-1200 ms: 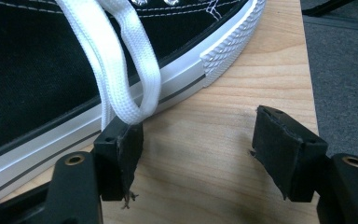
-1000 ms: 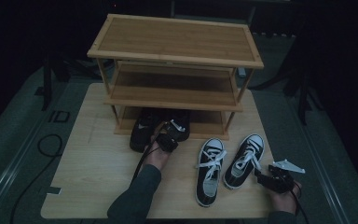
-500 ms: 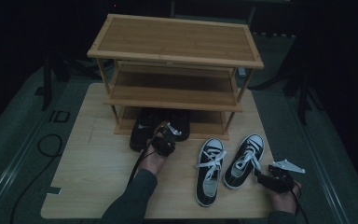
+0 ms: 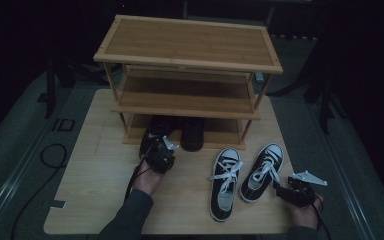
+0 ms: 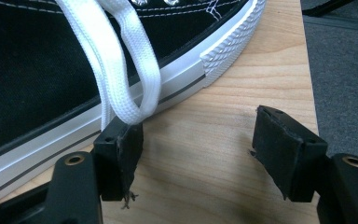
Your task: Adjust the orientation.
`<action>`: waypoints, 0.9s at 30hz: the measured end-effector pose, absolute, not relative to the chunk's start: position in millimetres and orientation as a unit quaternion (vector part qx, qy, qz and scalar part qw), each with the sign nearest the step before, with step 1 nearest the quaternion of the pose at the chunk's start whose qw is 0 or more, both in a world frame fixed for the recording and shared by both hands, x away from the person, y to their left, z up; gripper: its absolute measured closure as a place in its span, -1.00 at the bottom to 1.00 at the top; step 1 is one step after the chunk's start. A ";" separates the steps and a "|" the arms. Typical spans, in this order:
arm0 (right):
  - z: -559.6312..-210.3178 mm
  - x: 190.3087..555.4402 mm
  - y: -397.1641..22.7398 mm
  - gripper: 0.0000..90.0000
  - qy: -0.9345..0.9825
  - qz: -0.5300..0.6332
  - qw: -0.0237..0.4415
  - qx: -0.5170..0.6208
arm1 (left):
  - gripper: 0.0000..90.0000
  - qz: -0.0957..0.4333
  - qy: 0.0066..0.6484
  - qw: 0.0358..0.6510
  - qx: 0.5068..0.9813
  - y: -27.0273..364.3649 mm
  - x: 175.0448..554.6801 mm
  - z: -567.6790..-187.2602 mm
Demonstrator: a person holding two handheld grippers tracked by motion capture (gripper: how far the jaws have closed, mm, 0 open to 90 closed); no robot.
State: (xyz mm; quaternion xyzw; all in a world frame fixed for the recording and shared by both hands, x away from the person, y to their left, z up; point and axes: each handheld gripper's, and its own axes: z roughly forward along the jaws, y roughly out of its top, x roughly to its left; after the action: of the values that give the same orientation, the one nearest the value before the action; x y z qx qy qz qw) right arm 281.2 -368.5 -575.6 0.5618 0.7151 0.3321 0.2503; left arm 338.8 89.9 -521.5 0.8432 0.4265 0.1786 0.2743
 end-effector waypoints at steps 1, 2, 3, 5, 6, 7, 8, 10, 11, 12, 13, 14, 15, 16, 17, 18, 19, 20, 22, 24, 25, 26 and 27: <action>-575.5 281.2 -368.5 -0.26 0.715 0.332 0.250 0.562 | 0.99 0.179 0.430 0.272 0.842 94.5 336.9 -522.5; -575.6 281.2 -368.5 -0.26 0.715 0.332 0.250 0.562 | 0.99 0.179 0.434 0.270 0.841 98.7 334.8 -524.0; -575.6 281.2 -368.5 -0.26 0.715 0.332 0.250 0.562 | 0.99 0.179 0.434 0.270 0.841 98.7 334.8 -524.0; -575.5 281.2 -368.4 -0.26 0.715 0.332 0.250 0.562 | 0.99 0.173 0.440 0.263 0.841 111.2 330.1 -528.6; -575.5 281.2 -368.4 -0.26 0.715 0.332 0.250 0.562 | 0.99 0.173 0.440 0.263 0.841 111.2 330.1 -528.6; -575.5 281.2 -368.4 -0.26 0.715 0.332 0.250 0.562 | 0.99 0.173 0.443 0.262 0.840 115.0 328.8 -530.1; -575.5 281.2 -368.4 -0.26 0.715 0.332 0.250 0.562 | 0.99 0.173 0.443 0.262 0.840 115.0 328.8 -530.1; -575.6 281.1 -368.4 -0.26 0.715 0.332 0.251 0.562 | 0.99 0.172 0.449 0.252 0.840 126.1 325.6 -534.2; -575.6 281.1 -368.3 -0.26 0.715 0.332 0.251 0.562 | 0.99 0.173 0.454 0.251 0.837 129.1 325.0 -535.4; -575.6 281.1 -368.3 -0.26 0.715 0.332 0.251 0.562 | 0.99 0.177 0.462 0.246 0.834 135.4 325.0 -537.0; -575.6 281.1 -368.3 -0.26 0.715 0.332 0.251 0.562 | 0.98 0.177 0.466 0.244 0.832 138.9 325.9 -537.7; -575.6 281.1 -368.3 -0.26 0.715 0.332 0.251 0.562 | 0.99 0.169 0.470 0.251 0.829 142.3 326.9 -538.1; -575.6 281.1 -368.3 -0.26 0.715 0.332 0.251 0.562 | 0.99 0.170 0.470 0.250 0.829 144.2 327.7 -538.1; -575.6 281.1 -368.3 -0.26 0.715 0.332 0.251 0.562 | 0.99 0.170 0.470 0.250 0.829 144.2 327.7 -538.1; -575.6 281.1 -368.3 -0.26 0.715 0.332 0.251 0.562 | 0.99 0.180 0.472 0.242 0.828 146.2 329.1 -537.8; -575.6 281.1 -368.3 -0.26 0.715 0.332 0.251 0.562 | 0.99 0.180 0.472 0.242 0.828 146.2 329.1 -537.8; -575.6 281.1 -368.3 -0.26 0.715 0.332 0.251 0.562 | 0.99 0.179 0.475 0.243 0.827 147.8 330.2 -537.6; -575.6 281.1 -368.3 -0.26 0.715 0.332 0.251 0.562 | 0.99 0.179 0.476 0.242 0.826 149.0 331.0 -537.4; -575.6 281.1 -368.3 -0.26 0.715 0.332 0.251 0.562 | 0.99 0.184 0.478 0.240 0.825 152.3 333.3 -537.7; -575.6 281.1 -368.3 -0.26 0.715 0.332 0.251 0.562 | 0.99 0.184 0.486 0.240 0.820 156.4 335.5 -538.2; -575.6 281.1 -368.3 -0.26 0.715 0.332 0.251 0.562 | 0.99 0.184 0.488 0.240 0.819 158.4 336.2 -538.7; -575.6 281.1 -368.3 -0.26 0.715 0.332 0.251 0.562 | 0.98 0.184 0.490 0.239 0.818 160.3 336.3 -539.3; -575.6 281.1 -368.3 -0.26 0.715 0.332 0.251 0.562 | 0.97 0.186 0.492 0.236 0.817 161.9 336.0 -539.8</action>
State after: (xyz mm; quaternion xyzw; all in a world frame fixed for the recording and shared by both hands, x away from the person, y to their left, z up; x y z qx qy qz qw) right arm 281.1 -368.3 -575.6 0.5622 0.7149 0.3317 0.2508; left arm 336.0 161.9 -539.8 0.8171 0.4916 0.1865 0.2364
